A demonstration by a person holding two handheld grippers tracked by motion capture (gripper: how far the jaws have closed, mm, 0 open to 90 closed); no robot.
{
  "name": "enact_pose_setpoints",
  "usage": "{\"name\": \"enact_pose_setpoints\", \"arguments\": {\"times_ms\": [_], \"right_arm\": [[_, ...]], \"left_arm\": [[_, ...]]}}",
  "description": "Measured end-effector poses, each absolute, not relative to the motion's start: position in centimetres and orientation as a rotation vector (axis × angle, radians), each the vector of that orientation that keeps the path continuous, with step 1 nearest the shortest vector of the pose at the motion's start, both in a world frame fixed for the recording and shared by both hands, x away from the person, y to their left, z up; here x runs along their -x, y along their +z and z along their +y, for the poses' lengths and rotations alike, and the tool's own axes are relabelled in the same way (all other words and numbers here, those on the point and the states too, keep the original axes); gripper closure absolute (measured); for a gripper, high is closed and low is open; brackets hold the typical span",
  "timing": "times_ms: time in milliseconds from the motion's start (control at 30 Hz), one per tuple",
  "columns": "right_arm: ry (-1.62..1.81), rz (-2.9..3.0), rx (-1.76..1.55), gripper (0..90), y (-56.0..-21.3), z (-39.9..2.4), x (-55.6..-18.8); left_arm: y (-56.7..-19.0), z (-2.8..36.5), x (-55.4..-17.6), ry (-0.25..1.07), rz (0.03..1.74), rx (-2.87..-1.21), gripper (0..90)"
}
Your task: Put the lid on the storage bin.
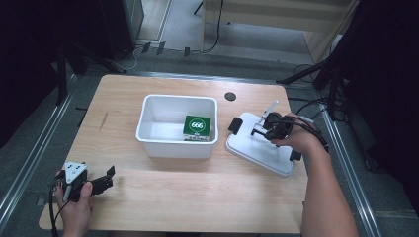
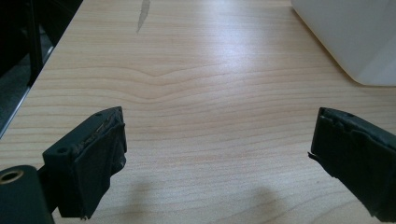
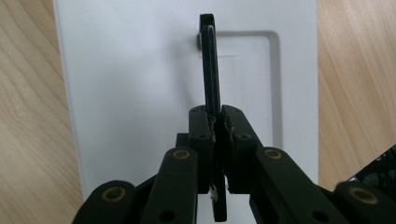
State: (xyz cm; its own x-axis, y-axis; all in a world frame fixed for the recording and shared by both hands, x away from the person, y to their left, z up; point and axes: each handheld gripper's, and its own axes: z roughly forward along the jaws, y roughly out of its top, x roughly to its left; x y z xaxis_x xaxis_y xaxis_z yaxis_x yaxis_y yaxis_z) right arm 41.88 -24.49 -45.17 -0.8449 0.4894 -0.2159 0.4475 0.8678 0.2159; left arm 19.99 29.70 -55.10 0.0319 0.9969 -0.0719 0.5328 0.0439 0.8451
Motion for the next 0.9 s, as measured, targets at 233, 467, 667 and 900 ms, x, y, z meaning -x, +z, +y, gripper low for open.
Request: {"name": "enact_pose_setpoints", "arguments": {"times_ms": [233, 467, 667, 900], "right_arm": [[0.200, 2.769, -0.625, 85.7, -45.1, -24.1, -41.7], [0.233, 2.765, -0.577, 85.8, -44.1, -24.3, -41.4], [0.266, 2.742, -0.527, 85.8, -41.8, -24.5, -41.0], [0.282, 2.724, -0.507, 85.7, -39.1, -24.5, -40.5]], "left_arm": [[-55.1, 29.7, -20.0, 0.806, 1.594, -1.578, 4.1], [-55.1, 29.7, -20.0, 0.802, 1.594, -1.574, 4.1], [-55.1, 29.7, -20.0, 0.803, 1.592, -1.579, 4.1], [-55.1, 29.7, -20.0, 0.804, 1.590, -1.582, 4.1]]}}
